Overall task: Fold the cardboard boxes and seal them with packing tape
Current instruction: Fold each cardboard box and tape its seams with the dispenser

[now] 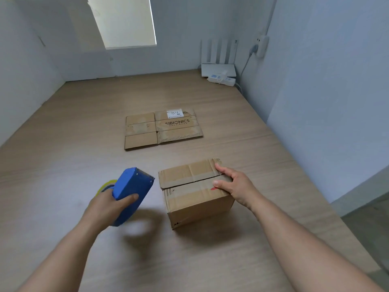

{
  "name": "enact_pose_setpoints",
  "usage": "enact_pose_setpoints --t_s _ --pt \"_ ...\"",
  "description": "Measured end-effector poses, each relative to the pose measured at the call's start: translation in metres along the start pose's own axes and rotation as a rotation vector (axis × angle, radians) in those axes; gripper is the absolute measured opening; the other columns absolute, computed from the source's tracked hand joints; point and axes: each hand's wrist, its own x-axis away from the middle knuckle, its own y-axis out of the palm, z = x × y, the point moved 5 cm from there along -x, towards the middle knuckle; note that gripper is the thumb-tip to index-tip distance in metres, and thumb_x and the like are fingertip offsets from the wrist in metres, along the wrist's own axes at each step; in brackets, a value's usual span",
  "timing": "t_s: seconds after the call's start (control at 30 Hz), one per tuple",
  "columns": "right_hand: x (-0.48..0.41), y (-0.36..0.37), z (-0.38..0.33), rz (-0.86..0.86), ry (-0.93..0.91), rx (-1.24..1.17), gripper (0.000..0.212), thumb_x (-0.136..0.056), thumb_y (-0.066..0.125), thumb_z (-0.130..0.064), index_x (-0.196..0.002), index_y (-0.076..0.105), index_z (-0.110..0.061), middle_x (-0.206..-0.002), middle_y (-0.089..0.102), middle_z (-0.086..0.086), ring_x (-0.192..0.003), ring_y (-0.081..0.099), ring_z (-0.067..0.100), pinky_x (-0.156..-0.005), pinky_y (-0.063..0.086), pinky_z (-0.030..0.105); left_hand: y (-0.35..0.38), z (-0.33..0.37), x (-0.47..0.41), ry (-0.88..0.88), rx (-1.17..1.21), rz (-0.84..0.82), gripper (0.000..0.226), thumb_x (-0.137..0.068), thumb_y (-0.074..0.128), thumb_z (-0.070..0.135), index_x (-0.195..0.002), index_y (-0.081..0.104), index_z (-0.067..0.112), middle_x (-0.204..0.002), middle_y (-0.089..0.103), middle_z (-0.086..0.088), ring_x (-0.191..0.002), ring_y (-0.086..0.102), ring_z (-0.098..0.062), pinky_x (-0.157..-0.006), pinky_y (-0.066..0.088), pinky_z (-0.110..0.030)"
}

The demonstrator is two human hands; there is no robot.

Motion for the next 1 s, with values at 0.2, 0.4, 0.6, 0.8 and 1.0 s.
enact_pose_setpoints --t_s 0.2,0.4,0.6,0.8,1.0 --pt "-0.002 0.000 0.002 0.008 -0.027 0.008 0.062 -0.080 0.076 -0.022 -0.137 0.051 -0.026 -0.142 0.049 -0.004 -0.126 0.046 0.008 -0.110 0.030 0.021 -0.013 0.101 0.033 0.269 0.081 -0.193 0.027 -0.075 0.078 0.044 -0.093 0.063 0.030 -0.085 0.068 0.005 -0.075 0.064 -0.011 -0.059 0.049 -0.022" --pt "-0.001 -0.001 0.003 0.012 -0.076 0.107 0.064 -0.080 0.074 -0.035 -0.138 0.047 -0.035 -0.143 0.044 -0.006 -0.127 0.042 0.007 -0.104 0.027 0.016 0.028 0.139 0.045 0.296 -0.237 -0.326 0.059 -0.051 0.059 0.077 -0.091 0.060 0.035 -0.089 0.067 0.011 -0.080 0.063 -0.009 -0.070 0.054 -0.030" --pt "-0.003 -0.001 0.007 -0.027 -0.088 0.167 0.064 -0.082 0.067 -0.049 -0.140 0.041 -0.040 -0.152 0.026 -0.001 -0.135 0.035 0.018 -0.113 0.033 0.039 0.034 0.131 0.037 0.268 -0.227 -0.329 0.063 -0.048 0.060 0.080 -0.092 0.063 0.034 -0.087 0.068 0.009 -0.078 0.065 -0.010 -0.070 0.055 -0.032" --pt "-0.001 -0.014 -0.005 -0.035 -0.145 -0.030 0.049 -0.094 0.036 -0.056 -0.139 0.044 -0.037 -0.150 0.026 -0.007 -0.139 0.021 0.006 -0.108 0.020 0.022 0.041 0.135 0.033 0.246 -0.250 -0.342 0.062 -0.048 0.058 0.081 -0.091 0.061 0.037 -0.087 0.067 0.011 -0.077 0.064 -0.007 -0.066 0.053 -0.025" --pt "0.028 -0.024 -0.036 0.097 -0.327 -0.405 0.022 -0.086 0.061 -0.026 -0.105 0.062 -0.038 -0.103 0.062 -0.003 -0.078 0.056 0.010 -0.072 0.053 0.022 0.044 0.138 0.027 0.243 -0.236 -0.380 0.062 -0.052 0.059 0.076 -0.097 0.059 0.033 -0.091 0.067 0.009 -0.080 0.064 -0.010 -0.068 0.054 -0.024"
